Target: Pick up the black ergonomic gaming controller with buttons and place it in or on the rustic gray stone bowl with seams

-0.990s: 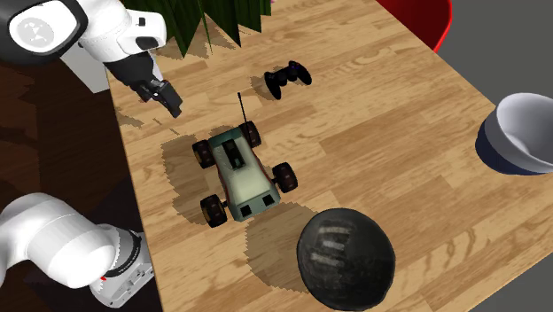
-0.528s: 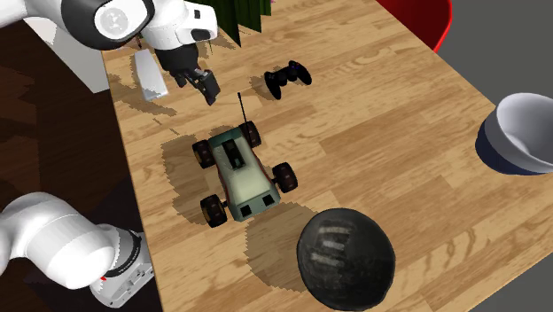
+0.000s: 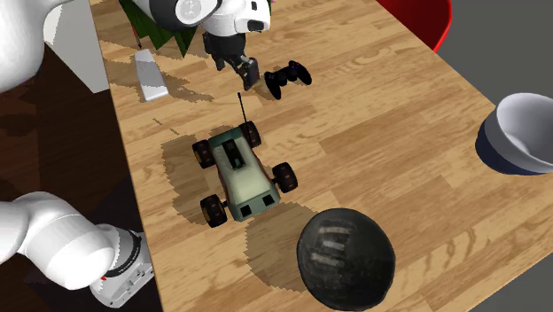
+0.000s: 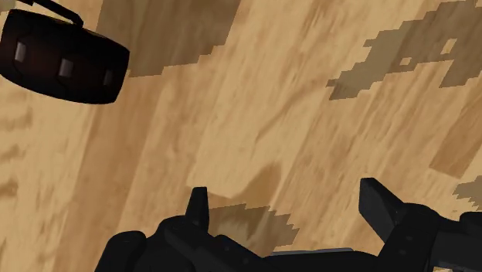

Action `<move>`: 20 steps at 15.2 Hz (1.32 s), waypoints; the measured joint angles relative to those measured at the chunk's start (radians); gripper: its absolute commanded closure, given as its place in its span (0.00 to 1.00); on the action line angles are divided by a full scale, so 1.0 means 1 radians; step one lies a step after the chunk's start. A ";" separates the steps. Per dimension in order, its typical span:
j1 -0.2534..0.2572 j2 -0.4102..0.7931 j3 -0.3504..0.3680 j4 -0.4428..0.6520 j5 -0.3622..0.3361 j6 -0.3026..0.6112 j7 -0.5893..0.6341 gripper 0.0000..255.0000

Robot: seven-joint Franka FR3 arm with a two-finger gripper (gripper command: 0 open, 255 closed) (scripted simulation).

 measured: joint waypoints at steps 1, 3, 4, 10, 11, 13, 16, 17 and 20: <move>-0.002 0.045 -0.008 0.046 0.017 -0.004 -0.005 0.00; -0.017 0.127 -0.032 0.125 0.052 -0.006 -0.030 0.00; -0.024 0.163 -0.041 0.163 0.069 -0.012 -0.039 0.00; -0.084 0.423 -0.074 0.471 0.191 -0.087 -0.071 0.00; -0.098 0.467 -0.076 0.523 0.212 -0.099 -0.073 0.00; -0.118 0.529 -0.078 0.596 0.238 -0.116 -0.076 0.00; -0.121 0.554 -0.075 0.596 0.248 -0.093 -0.079 0.00; -0.119 0.557 -0.074 0.587 0.249 -0.081 -0.080 0.00; -0.111 0.553 -0.072 0.544 0.250 -0.042 -0.083 0.00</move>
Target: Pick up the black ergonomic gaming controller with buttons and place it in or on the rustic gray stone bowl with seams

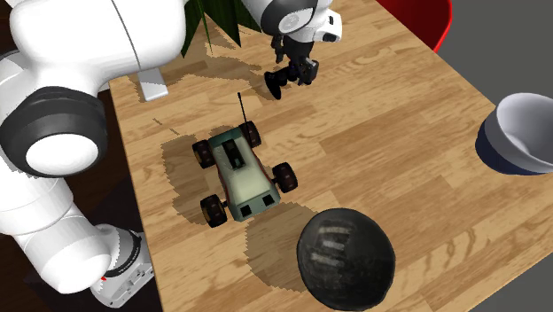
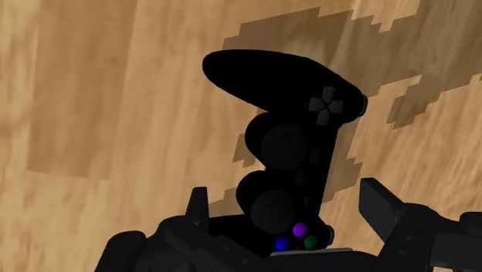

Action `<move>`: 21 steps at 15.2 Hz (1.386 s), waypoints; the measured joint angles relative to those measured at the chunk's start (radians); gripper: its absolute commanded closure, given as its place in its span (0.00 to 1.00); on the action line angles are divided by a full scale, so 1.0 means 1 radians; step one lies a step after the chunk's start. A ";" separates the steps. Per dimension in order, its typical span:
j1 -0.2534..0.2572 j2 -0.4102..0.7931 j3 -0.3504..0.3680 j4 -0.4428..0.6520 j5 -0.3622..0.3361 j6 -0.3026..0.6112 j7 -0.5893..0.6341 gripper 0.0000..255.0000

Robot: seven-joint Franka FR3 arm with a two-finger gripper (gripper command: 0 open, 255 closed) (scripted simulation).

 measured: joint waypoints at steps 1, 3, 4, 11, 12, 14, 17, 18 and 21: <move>0.001 0.000 0.000 -0.005 0.000 0.005 0.000 0.00; 0.002 0.001 0.001 -0.007 0.000 0.008 0.000 0.00; 0.002 0.001 0.001 -0.007 0.000 0.008 0.000 0.00; 0.002 0.000 0.000 -0.008 0.000 0.009 0.000 1.00; 0.002 0.000 0.001 -0.008 0.000 0.009 0.000 1.00; 0.002 0.001 0.001 -0.008 0.000 0.009 0.000 1.00; 0.002 0.001 0.001 -0.008 0.000 0.009 0.000 1.00; 0.001 0.001 0.001 -0.001 0.000 0.003 0.001 1.00; -0.001 0.004 0.000 0.036 -0.001 -0.031 0.009 1.00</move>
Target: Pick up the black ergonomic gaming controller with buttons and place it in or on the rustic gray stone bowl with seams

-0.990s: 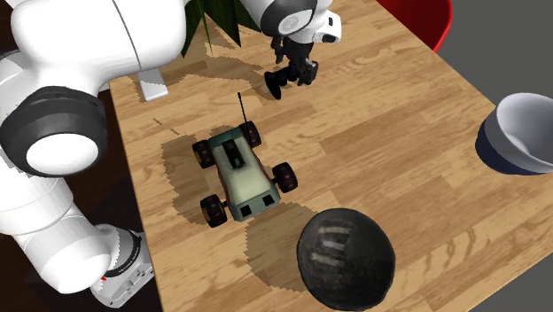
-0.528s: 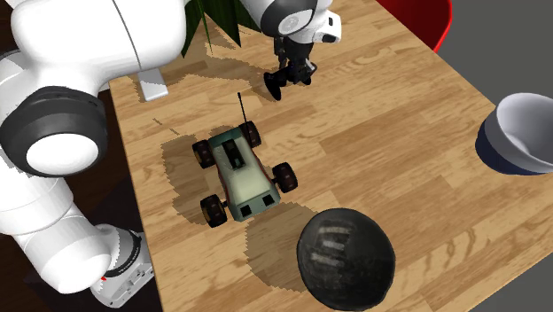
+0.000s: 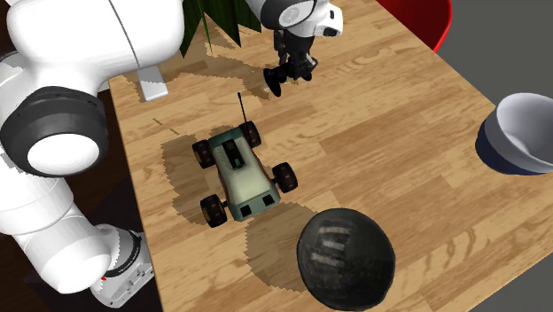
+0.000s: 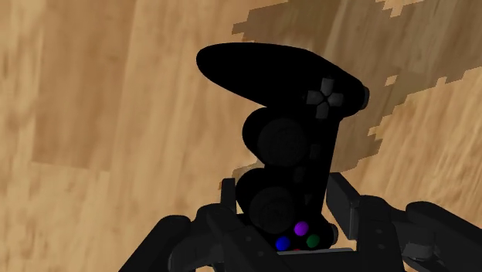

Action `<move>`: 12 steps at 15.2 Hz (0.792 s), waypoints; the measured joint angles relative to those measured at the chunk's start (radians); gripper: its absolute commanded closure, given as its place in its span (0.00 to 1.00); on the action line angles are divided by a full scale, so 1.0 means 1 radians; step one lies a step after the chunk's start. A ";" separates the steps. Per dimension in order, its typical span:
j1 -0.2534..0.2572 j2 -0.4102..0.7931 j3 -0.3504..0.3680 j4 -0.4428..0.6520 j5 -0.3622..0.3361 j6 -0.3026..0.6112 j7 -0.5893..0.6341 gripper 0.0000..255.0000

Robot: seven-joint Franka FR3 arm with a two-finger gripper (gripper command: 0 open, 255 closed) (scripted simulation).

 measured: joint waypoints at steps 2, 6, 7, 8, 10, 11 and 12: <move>-0.002 -0.001 -0.001 0.025 -0.001 -0.026 0.005 1.00; -0.010 0.012 -0.001 0.097 0.000 -0.083 0.017 1.00; -0.012 0.015 -0.001 0.118 0.001 -0.100 0.020 1.00; -0.014 0.019 -0.001 0.137 0.001 -0.115 0.024 1.00; -0.018 0.024 -0.001 0.172 0.002 -0.145 0.030 1.00; -0.021 0.030 -0.001 0.193 0.004 -0.160 0.032 1.00; -0.024 0.039 0.000 0.220 0.006 -0.177 0.036 1.00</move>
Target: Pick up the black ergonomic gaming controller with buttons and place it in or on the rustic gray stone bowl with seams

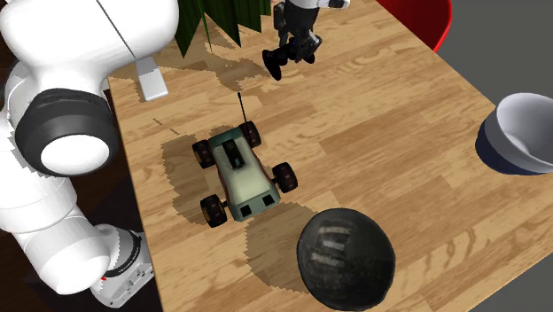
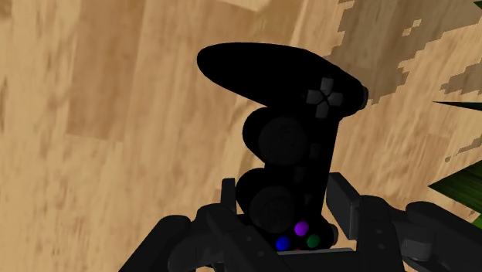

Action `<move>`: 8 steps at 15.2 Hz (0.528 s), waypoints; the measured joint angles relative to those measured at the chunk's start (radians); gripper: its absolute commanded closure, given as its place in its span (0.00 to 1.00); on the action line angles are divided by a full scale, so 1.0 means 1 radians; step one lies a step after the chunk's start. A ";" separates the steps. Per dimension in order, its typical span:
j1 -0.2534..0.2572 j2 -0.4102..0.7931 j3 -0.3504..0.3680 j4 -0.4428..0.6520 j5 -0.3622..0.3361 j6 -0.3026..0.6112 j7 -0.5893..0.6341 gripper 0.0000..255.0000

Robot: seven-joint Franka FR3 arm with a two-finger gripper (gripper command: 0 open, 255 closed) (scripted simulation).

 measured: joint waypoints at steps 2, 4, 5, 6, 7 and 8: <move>-0.006 0.013 0.001 0.050 0.003 -0.036 0.007 1.00; -0.016 0.030 0.001 0.103 0.008 -0.072 0.012 1.00; -0.021 0.039 0.002 0.132 0.010 -0.092 0.016 1.00; -0.023 0.045 0.002 0.155 0.012 -0.109 0.021 1.00; -0.029 0.059 0.004 0.191 0.016 -0.129 0.026 1.00; -0.036 0.078 0.005 0.235 0.021 -0.154 0.031 1.00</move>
